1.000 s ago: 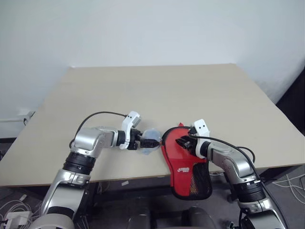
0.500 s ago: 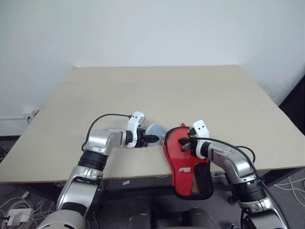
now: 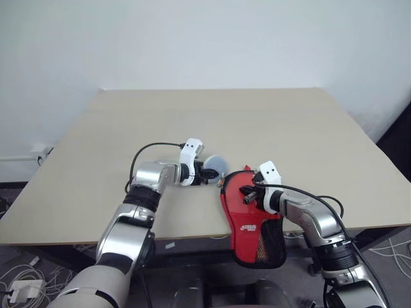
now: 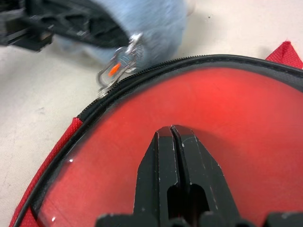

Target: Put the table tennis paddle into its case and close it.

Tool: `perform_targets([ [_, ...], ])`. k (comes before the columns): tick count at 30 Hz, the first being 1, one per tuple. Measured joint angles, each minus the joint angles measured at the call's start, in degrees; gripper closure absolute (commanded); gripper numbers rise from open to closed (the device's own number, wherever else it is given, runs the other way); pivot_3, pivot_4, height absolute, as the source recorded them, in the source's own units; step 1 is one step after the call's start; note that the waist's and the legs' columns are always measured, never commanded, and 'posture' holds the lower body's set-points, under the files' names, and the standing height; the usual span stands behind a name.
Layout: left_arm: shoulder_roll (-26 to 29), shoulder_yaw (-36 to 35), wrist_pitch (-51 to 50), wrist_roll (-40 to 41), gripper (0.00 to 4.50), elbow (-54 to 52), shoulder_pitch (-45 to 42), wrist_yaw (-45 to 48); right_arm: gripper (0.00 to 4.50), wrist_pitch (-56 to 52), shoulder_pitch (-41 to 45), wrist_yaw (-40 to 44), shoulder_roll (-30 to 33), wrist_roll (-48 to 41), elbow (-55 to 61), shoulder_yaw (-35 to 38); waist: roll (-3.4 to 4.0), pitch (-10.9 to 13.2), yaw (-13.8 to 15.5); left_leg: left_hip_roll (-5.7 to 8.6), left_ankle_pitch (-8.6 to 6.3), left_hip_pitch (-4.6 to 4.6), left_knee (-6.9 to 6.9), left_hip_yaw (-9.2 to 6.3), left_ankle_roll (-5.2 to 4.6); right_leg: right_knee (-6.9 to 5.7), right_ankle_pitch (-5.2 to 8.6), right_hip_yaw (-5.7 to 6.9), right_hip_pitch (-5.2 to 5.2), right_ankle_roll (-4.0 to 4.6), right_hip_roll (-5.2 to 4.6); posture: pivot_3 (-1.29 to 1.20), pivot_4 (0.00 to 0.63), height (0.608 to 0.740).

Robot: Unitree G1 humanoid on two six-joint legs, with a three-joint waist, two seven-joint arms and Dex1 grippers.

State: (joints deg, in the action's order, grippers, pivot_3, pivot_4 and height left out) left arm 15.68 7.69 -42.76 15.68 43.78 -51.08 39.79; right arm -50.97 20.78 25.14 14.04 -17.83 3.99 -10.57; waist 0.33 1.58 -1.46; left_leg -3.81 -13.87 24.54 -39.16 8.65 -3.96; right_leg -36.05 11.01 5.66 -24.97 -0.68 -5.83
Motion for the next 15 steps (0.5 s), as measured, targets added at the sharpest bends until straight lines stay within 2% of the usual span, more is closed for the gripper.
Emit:
perform_targets([
  [15, -6.5, -2.4, 16.8, -7.1, 3.06, 24.2, -13.3, -3.9, 4.5, -1.3, -0.2, -1.7, -0.4, 0.1, 0.7, 0.1, -0.06, 0.0, 0.2, 0.0, -0.06, 0.02, -0.05, -0.08, -0.17, 0.0, 0.0, 0.0, 0.0, 0.0, -0.01, 0.0, 0.0, 0.724],
])
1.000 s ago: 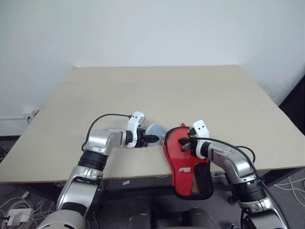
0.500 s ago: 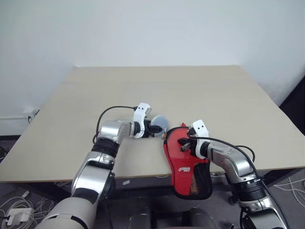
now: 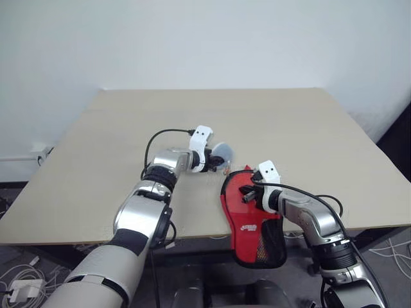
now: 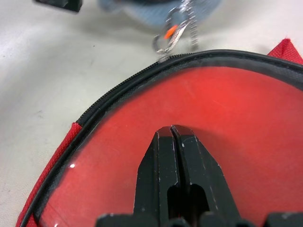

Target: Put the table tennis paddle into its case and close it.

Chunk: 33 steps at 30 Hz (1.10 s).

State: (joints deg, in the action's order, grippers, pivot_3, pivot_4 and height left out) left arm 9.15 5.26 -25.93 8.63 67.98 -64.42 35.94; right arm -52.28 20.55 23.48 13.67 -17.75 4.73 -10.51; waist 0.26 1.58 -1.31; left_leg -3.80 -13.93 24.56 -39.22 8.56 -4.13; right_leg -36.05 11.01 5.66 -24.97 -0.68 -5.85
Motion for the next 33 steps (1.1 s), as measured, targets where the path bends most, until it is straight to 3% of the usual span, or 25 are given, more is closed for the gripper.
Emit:
perform_targets([
  [10, -9.1, -2.2, 9.0, -3.8, 3.06, 8.3, -4.0, -5.2, 4.5, 0.0, -0.9, -1.0, -0.6, 1.0, 1.3, -0.1, -0.01, 0.0, 0.1, 0.01, -0.14, 0.03, -0.07, -0.01, -0.42, 0.01, 0.0, 0.0, 0.01, -0.01, -0.01, 0.0, 0.0, 0.724],
  [19, -12.8, -4.8, 12.6, -5.5, 3.06, 9.6, -4.1, -9.4, 4.5, 0.0, -2.0, -2.0, -1.4, 2.1, 2.8, -0.1, -0.01, 0.0, 0.2, 0.03, -0.26, 0.04, -0.17, -0.05, -0.6, 0.02, 0.01, 0.01, 0.04, -0.02, -0.06, 0.0, 0.0, 0.724],
  [22, -13.3, -5.9, 12.9, -5.6, 2.53, 9.7, -4.1, -9.3, 4.5, 0.1, -2.1, -2.0, -1.5, 2.2, 2.8, -0.1, -0.01, 0.0, 0.2, 0.03, -0.27, 0.04, -0.17, -0.05, -0.62, 0.02, 0.01, 0.01, 0.04, -0.03, -0.05, 0.0, 0.0, 0.724],
  [29, -13.4, -5.9, 14.0, -6.3, 0.12, 8.6, -4.4, -0.7, 4.5, 0.6, -2.1, -1.9, -1.5, 2.2, 2.5, -0.2, -0.01, 0.0, 0.1, 0.02, -0.29, 0.03, -0.18, -0.04, -0.6, 0.03, 0.01, 0.01, 0.05, -0.02, -0.05, 0.0, 0.0, 0.724],
  [33, -13.2, -5.6, 15.0, -7.1, 0.12, 7.3, -4.5, 3.3, 4.5, 1.3, -2.0, -1.1, -1.9, 2.2, 2.1, -0.5, 0.0, 0.0, -0.2, -0.04, -0.27, 0.02, -0.16, -0.03, -0.63, 0.0, 0.02, 0.0, 0.0, -0.02, 0.0, 0.0, 0.0, 0.724],
])
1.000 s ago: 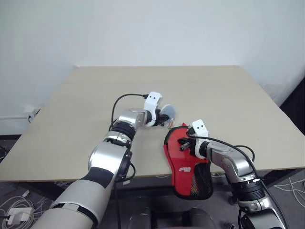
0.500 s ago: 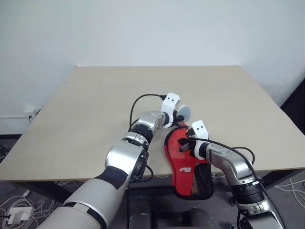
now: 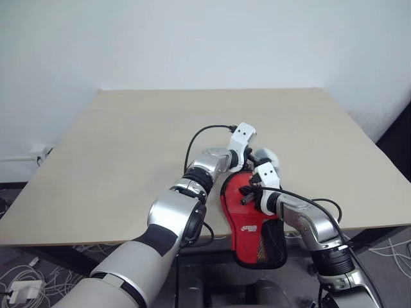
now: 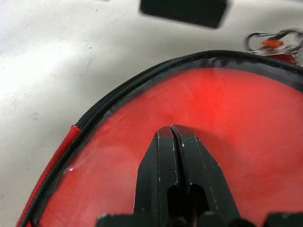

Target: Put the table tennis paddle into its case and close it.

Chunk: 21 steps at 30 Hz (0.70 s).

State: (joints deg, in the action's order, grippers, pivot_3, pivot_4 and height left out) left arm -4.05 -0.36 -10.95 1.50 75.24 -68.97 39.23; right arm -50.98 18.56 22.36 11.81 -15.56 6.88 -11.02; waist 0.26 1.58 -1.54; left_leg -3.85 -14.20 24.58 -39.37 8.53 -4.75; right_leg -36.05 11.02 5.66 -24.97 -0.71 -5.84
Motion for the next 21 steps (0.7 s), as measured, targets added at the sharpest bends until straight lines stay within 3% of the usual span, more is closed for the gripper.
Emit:
perform_targets([
  [14, 8.2, -0.2, -4.1, 0.7, 0.12, -8.1, 3.6, 19.3, 4.5, 3.4, -0.3, 3.1, 0.9, -0.2, -1.1, 0.1, 0.01, 0.0, -0.5, -0.01, 0.03, 0.02, 0.0, 0.03, -0.02, -0.03, 0.0, -0.02, -0.04, -0.01, 0.0, 0.0, 0.0, 0.724],
  [21, 16.3, -0.4, -8.6, 2.7, 0.12, -17.0, 6.7, 25.8, 4.5, 4.1, -0.9, 4.2, 0.4, -2.4, -1.1, 3.2, 0.03, 0.0, -0.6, 0.01, 0.11, 0.06, -0.01, 0.08, 0.09, -0.1, 0.0, -0.08, -0.12, 0.0, -0.01, 0.0, 0.0, 0.724],
])
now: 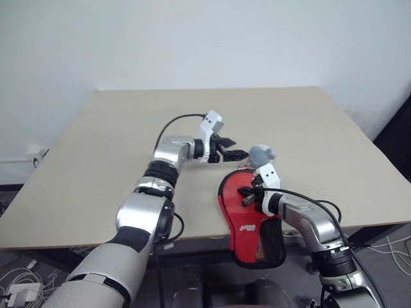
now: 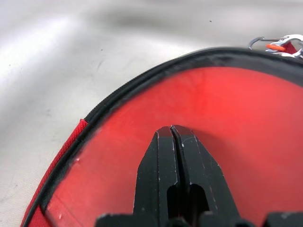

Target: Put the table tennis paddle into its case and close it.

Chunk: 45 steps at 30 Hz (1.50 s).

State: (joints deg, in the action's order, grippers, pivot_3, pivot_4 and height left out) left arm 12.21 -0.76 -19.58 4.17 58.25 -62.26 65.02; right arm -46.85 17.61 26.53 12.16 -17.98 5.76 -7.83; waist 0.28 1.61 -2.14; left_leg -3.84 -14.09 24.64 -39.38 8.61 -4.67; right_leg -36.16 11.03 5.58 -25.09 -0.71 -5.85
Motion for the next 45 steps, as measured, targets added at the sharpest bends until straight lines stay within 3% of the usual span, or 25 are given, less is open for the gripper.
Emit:
perform_targets([
  [10, 4.1, 8.1, -6.5, 1.1, 0.12, -26.7, 19.0, 5.7, 4.5, 3.3, 7.2, -4.1, -1.2, -2.1, -4.0, 10.1, 0.01, 0.0, 0.2, 0.02, 0.09, 0.04, -0.01, 0.16, 0.26, -0.21, -0.02, -0.18, -0.17, 0.05, -0.03, 0.0, 0.0, 0.724],
  [15, 0.7, 9.8, -9.7, 2.9, 0.12, -36.6, 22.8, 2.5, 4.5, 4.6, 8.6, -5.1, -1.7, -2.2, -5.4, 11.2, 0.02, 0.0, 0.2, 0.06, 0.1, 0.04, -0.13, 0.19, 0.24, -0.46, 0.02, -0.27, -0.23, 0.0, -0.07, 0.0, 0.0, 0.724],
  [20, -3.1, 15.6, -8.8, 1.7, 0.05, -38.2, 24.5, -2.1, 4.5, 6.3, 12.0, -6.9, -1.7, -2.0, -8.8, 12.0, 0.03, 0.0, 0.2, 0.07, 0.13, 0.03, -0.13, 0.19, 0.19, -0.47, 0.02, -0.28, -0.23, 0.0, -0.06, 0.0, 0.0, 0.724],
  [25, -5.6, 20.4, -5.1, -3.6, 0.05, -32.0, 24.7, -9.7, 4.5, 7.1, 13.3, -8.2, -1.6, -1.9, -11.1, 12.6, 0.02, 0.0, 0.2, 0.06, 0.13, 0.03, -0.15, 0.16, 0.18, -0.47, 0.02, -0.25, -0.21, 0.0, -0.05, 0.0, 0.0, 0.724],
  [29, -7.7, 20.4, -4.8, -4.2, 0.95, -29.3, 23.4, -13.3, 4.5, 8.0, 13.4, -9.3, -1.7, -0.7, -12.5, 12.4, 0.02, 0.0, 0.2, 0.07, 0.06, 0.01, -0.21, 0.15, 0.08, -0.48, 0.03, -0.25, -0.18, -0.01, -0.08, 0.0, 0.0, 0.724],
  [37, -5.1, 22.5, -4.7, -4.1, 3.75, -34.4, 26.3, -10.8, 4.5, 8.6, 14.4, -10.3, -2.2, 0.0, -14.7, 12.7, 0.05, 0.0, 0.2, 0.04, 0.08, 0.0, -0.21, 0.16, 0.16, -0.51, 0.02, -0.26, -0.19, 0.02, -0.07, 0.0, 0.0, 0.724],
  [42, -3.9, 24.6, -3.3, -5.9, 3.75, -36.1, 26.9, -12.1, 4.5, 9.7, 19.8, -11.9, -3.9, 0.1, -20.1, 13.2, 0.07, 0.0, 0.1, 0.03, 0.08, -0.03, -0.21, 0.16, 0.16, -0.51, 0.02, -0.25, -0.17, 0.02, -0.06, 0.0, 0.0, 0.724],
  [45, -3.7, 24.8, -3.2, -5.9, 3.79, -36.9, 27.4, -12.6, 3.91, 10.7, 24.5, -13.2, -4.7, 0.1, -28.3, 14.1, 0.05, 0.0, 0.0, 0.03, 0.09, -0.04, -0.21, 0.18, 0.17, -0.52, 0.01, -0.25, -0.15, 0.03, -0.06, 0.0, 0.0, 0.724],
])
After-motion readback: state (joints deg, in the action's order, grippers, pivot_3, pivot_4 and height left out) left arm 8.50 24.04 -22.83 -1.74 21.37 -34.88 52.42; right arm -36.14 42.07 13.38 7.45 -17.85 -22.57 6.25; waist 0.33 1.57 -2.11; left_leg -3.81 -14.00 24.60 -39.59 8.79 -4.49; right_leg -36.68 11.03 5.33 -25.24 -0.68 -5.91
